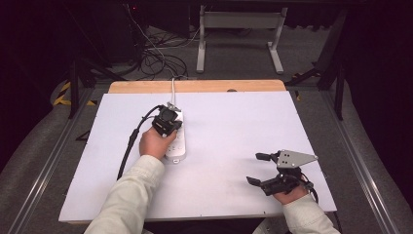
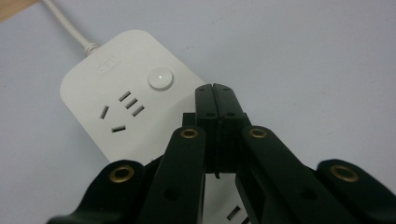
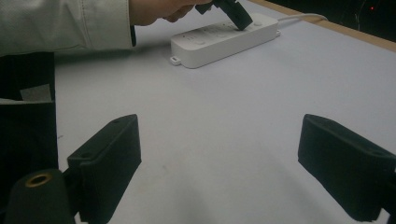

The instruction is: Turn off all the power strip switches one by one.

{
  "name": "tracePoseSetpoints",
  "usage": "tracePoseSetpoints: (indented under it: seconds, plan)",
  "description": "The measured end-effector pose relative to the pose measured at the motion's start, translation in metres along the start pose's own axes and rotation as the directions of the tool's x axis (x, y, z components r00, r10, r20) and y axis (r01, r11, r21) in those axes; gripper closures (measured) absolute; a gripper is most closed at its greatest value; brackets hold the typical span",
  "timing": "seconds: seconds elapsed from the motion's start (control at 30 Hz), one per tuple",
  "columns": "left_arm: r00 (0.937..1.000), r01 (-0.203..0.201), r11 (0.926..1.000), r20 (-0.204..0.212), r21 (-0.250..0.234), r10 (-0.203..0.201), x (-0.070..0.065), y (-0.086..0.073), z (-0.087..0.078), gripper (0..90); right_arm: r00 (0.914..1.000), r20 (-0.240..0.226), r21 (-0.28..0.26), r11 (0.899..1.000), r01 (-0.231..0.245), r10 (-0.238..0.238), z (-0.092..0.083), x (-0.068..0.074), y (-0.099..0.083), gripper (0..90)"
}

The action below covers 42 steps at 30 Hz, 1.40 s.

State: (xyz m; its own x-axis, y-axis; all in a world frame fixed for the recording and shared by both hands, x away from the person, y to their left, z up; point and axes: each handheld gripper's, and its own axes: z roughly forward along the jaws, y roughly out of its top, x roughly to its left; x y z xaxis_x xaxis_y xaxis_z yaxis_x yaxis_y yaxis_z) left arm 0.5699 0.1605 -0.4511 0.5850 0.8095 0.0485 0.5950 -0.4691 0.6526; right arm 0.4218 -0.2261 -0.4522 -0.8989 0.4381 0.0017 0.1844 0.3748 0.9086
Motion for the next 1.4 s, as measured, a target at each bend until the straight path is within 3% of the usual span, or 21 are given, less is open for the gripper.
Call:
tracePoseSetpoints:
  seconds: [0.2,0.4,0.53,0.63,0.97,1.1,1.13,1.17,1.2,1.3,1.4]
  plan:
    - [0.9997,-0.007,0.9999,-0.023,-0.01,0.007,-0.003,-0.001,0.0,90.0,1.0,0.0,-0.001,1.0,-0.001,0.001,0.0,0.0,0.0,13.6]
    - [0.9999,0.009,0.9999,-0.012,-0.011,-0.009,-0.003,-0.002,0.0,90.0,1.0,0.001,-0.002,1.0,-0.001,0.001,0.0,0.0,0.0,13.6]
    - [0.9991,-0.006,0.9999,-0.043,-0.009,0.006,-0.007,-0.001,0.001,90.0,1.0,-0.001,0.001,1.0,0.001,-0.001,0.001,0.0,0.0,13.6]
    - [0.9996,0.006,1.0,-0.027,-0.005,-0.006,-0.005,-0.002,0.0,90.0,1.0,-0.002,0.0,1.0,0.0,0.0,0.001,0.001,0.0,13.6]
    - [0.9994,0.014,0.9998,-0.033,-0.012,-0.014,-0.006,-0.003,0.001,90.0,1.0,-0.002,-0.001,1.0,-0.001,0.001,0.0,0.001,0.0,13.6]
    - [0.9982,-0.013,0.9999,-0.059,-0.008,0.013,-0.008,0.005,-0.008,90.0,1.0,-0.003,-0.004,1.0,-0.003,0.003,0.0,0.0,-0.001,13.5]
    - [0.9993,0.004,0.9975,-0.037,-0.071,-0.007,-0.005,0.01,-0.02,90.0,1.0,-0.002,-0.004,1.0,-0.004,0.004,0.0,-0.001,-0.001,13.5]
    - [0.9993,0.004,0.9975,-0.037,-0.071,-0.007,-0.005,0.01,-0.02,90.0,1.0,-0.002,-0.004,1.0,-0.004,0.004,0.0,-0.001,-0.001,13.5]
    - [0.9996,0.027,0.9958,-0.011,-0.087,-0.028,-0.001,0.012,-0.024,90.0,1.0,-0.001,-0.003,1.0,-0.005,0.005,0.0,-0.001,-0.001,13.5]
    - [0.999,0.043,0.9958,0.012,-0.081,-0.042,0.005,0.016,-0.027,90.0,1.0,-0.004,-0.001,1.0,-0.005,0.005,0.001,-0.001,0.0,13.5]
    - [0.9994,0.034,0.9972,0.003,-0.066,-0.034,0.007,0.016,-0.022,90.0,1.0,-0.006,-0.004,1.0,-0.006,0.006,0.0,-0.001,-0.001,13.5]
